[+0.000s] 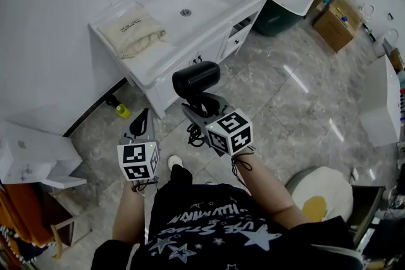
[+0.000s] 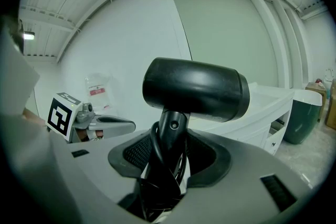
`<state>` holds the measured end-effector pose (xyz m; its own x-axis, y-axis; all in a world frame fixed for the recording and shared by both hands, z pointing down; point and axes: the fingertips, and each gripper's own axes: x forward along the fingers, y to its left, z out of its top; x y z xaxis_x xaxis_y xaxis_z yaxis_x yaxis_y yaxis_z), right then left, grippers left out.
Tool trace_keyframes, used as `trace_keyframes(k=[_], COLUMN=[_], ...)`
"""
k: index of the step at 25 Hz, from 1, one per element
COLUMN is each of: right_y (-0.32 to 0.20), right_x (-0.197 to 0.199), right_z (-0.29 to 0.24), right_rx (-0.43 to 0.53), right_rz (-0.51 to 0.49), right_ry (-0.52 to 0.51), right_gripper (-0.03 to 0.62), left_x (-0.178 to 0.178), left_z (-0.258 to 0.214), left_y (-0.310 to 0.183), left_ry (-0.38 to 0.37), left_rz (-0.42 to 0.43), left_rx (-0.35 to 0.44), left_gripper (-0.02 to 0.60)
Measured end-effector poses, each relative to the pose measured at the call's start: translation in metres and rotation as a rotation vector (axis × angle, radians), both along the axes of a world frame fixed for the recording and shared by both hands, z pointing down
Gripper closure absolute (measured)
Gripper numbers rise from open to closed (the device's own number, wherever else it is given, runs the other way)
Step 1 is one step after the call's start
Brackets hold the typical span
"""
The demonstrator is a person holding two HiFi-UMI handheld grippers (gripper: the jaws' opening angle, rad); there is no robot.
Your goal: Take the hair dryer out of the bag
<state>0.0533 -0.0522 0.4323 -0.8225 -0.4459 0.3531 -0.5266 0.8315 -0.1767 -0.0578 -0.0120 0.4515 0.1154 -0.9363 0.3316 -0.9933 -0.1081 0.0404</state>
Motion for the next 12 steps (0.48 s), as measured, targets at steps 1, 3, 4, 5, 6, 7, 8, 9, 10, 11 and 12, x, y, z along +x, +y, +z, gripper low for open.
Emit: trace_keyframes(k=[1,3,4,5,6,7,8,9,10,11,12], right_y=[0.007,0.020,0.026,0.033,0.041,0.049,0.056,0.064,0.071,0.077,0.084], right_x=[0.008,0.025,0.033,0.042,0.050,0.059,0.067,0.074,0.082,0.089,0.096], right_z=[0.001,0.004,0.005,0.006,0.007,0.008,0.009,0.011,0.012,0.013,0.014], right_rx=[-0.002,-0.003,-0.003,-0.006,-0.009,-0.012,-0.014,-0.015,-0.016,-0.017,-0.018], right_rz=[-0.001,-0.002,-0.001,-0.001,-0.001,-0.003,-0.004,-0.006,-0.007,-0.008,-0.009], right_ry=[0.000,0.000,-0.001,-0.002,-0.002,-0.002,-0.001,0.000,0.001,0.002,0.003], right_gripper=[0.405,0.407,0.407,0.405,0.406,0.406,0.407,0.407,0.407,0.406,0.406], left_x=[0.007,0.021,0.028,0.035,0.042,0.049,0.056,0.063,0.070,0.077,0.084], left_z=[0.000,0.002,0.002,0.003,0.003,0.004,0.004,0.005,0.006,0.007,0.008], left_y=[0.006,0.018,0.024,0.031,0.038,0.047,0.055,0.063,0.071,0.079,0.087], left_ry=[0.000,-0.001,-0.003,-0.005,-0.005,-0.005,-0.005,-0.005,-0.005,-0.005,-0.005], left_rz=[-0.001,-0.004,-0.008,-0.013,-0.018,-0.023,-0.027,-0.031,-0.034,-0.038,-0.042], left_rx=[-0.001,-0.001,-0.002,-0.003,-0.004,-0.006,-0.008,-0.010,-0.013,-0.015,-0.017], left_gripper=[0.561,0.561,0.560,0.561,0.561,0.561,0.561,0.561,0.561,0.561,0.561])
